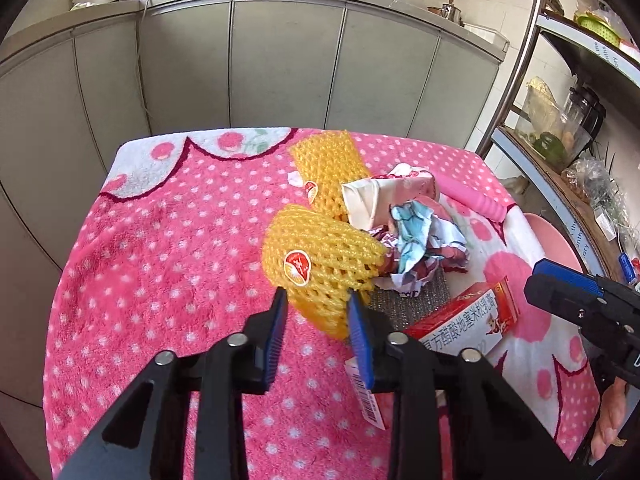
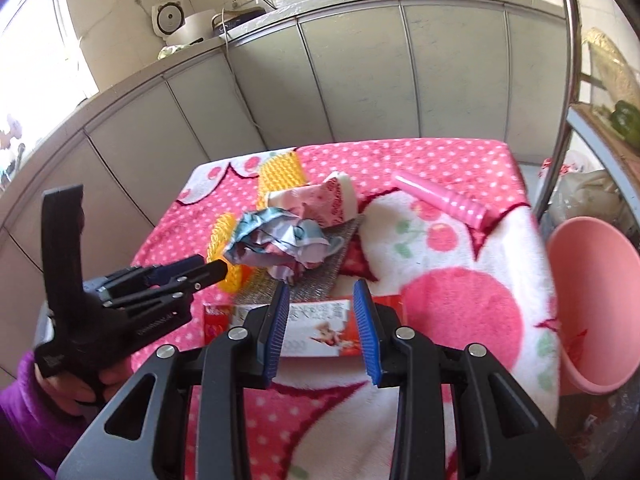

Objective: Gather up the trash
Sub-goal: 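Grasp the yellow foam net with the left tool while the right tool grasps the crumpled wrapper, then carry the foam net and crumpled wrapper over the pink bucket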

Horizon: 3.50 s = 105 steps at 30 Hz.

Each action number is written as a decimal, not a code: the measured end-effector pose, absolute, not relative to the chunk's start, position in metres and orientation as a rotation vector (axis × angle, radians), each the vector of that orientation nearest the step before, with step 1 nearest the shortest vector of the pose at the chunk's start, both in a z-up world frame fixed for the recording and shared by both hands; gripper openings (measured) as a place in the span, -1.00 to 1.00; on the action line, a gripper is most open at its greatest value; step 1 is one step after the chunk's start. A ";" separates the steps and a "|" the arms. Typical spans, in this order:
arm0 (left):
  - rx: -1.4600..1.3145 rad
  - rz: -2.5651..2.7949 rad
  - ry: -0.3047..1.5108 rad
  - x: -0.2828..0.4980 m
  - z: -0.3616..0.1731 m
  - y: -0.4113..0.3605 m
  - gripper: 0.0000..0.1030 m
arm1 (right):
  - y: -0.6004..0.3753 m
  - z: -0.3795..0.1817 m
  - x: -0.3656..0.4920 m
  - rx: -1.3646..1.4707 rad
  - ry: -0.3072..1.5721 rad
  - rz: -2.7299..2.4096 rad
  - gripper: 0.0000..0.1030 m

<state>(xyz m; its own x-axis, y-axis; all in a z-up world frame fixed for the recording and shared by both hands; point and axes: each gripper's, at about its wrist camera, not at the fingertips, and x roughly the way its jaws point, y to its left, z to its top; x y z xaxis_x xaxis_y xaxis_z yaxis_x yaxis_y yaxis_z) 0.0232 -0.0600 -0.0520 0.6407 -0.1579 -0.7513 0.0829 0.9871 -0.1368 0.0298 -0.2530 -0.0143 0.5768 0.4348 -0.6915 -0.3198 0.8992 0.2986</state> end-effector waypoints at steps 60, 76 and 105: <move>-0.133 -0.170 0.659 -0.054 0.022 -0.034 -0.92 | -0.274 0.026 0.002 0.219 0.674 0.439 -0.78; -0.016 -0.349 0.619 -0.045 0.048 -0.140 -0.91 | -0.372 0.040 -0.030 0.270 0.591 0.213 -0.78; 0.121 -0.643 0.746 0.028 0.006 -0.346 -0.91 | -0.502 -0.021 -0.024 0.285 0.672 -0.123 -0.78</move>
